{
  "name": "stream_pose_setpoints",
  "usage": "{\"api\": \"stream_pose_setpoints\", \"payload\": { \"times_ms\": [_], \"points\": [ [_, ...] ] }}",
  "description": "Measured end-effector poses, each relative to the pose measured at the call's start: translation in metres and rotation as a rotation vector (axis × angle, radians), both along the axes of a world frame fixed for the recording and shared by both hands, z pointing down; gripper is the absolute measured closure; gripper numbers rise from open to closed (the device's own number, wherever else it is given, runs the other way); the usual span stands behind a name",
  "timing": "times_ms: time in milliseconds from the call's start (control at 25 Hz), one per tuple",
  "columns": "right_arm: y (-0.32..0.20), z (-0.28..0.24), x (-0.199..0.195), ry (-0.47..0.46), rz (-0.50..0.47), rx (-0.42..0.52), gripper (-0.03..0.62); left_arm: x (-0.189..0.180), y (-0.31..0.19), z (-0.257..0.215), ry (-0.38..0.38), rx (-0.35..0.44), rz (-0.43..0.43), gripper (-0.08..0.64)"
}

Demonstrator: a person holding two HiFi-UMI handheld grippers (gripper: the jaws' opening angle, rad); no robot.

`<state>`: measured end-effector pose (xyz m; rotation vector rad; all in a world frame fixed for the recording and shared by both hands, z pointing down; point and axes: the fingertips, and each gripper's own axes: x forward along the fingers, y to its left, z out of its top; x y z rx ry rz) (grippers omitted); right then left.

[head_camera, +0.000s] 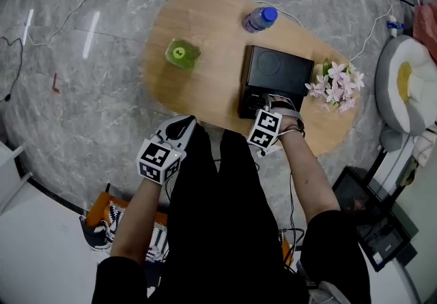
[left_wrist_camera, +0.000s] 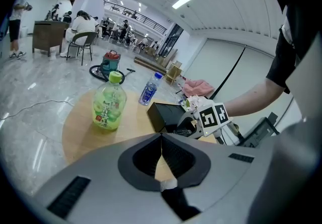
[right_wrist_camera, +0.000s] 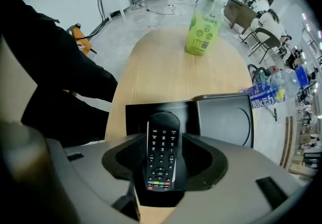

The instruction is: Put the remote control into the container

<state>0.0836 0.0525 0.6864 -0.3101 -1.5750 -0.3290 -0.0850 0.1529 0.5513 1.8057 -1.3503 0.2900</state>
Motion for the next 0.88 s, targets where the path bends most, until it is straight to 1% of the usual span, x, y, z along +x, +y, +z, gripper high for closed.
{"api": "stream_pose_setpoints", "payload": {
  "times_ms": [200,280,360,440,560,680,720,760,880],
  "points": [
    [-0.001,-0.021,-0.003,-0.065,0.030,-0.012,0.385,0.004,-0.008,-0.016,-0.030,0.022,-0.013,0.552],
    [-0.002,-0.034,-0.002,-0.104,0.076,-0.024,0.385,0.008,-0.011,-0.027,-0.047,0.035,-0.020,0.552],
    [-0.006,-0.053,0.001,-0.160,0.147,-0.041,0.385,0.013,-0.014,-0.041,-0.068,0.056,-0.033,0.554],
    [-0.013,-0.081,0.002,-0.237,0.244,-0.066,0.385,0.017,-0.018,-0.059,-0.093,0.082,-0.053,0.552],
    [-0.027,-0.129,0.002,-0.382,0.387,-0.104,0.386,0.019,-0.027,-0.091,-0.135,0.138,-0.096,0.552],
    [-0.041,-0.175,0.007,-0.501,0.444,-0.103,0.388,0.024,-0.039,-0.126,-0.175,0.205,-0.138,0.552],
    [-0.043,-0.190,0.009,-0.536,0.457,-0.100,0.399,0.026,-0.043,-0.138,-0.180,0.227,-0.155,0.554],
    [-0.046,-0.205,0.010,-0.575,0.475,-0.095,0.412,0.028,-0.046,-0.150,-0.183,0.250,-0.175,0.552],
    [-0.050,-0.250,0.012,-0.707,0.542,-0.074,0.481,0.030,-0.053,-0.183,-0.198,0.320,-0.220,0.554]
  ]
}}
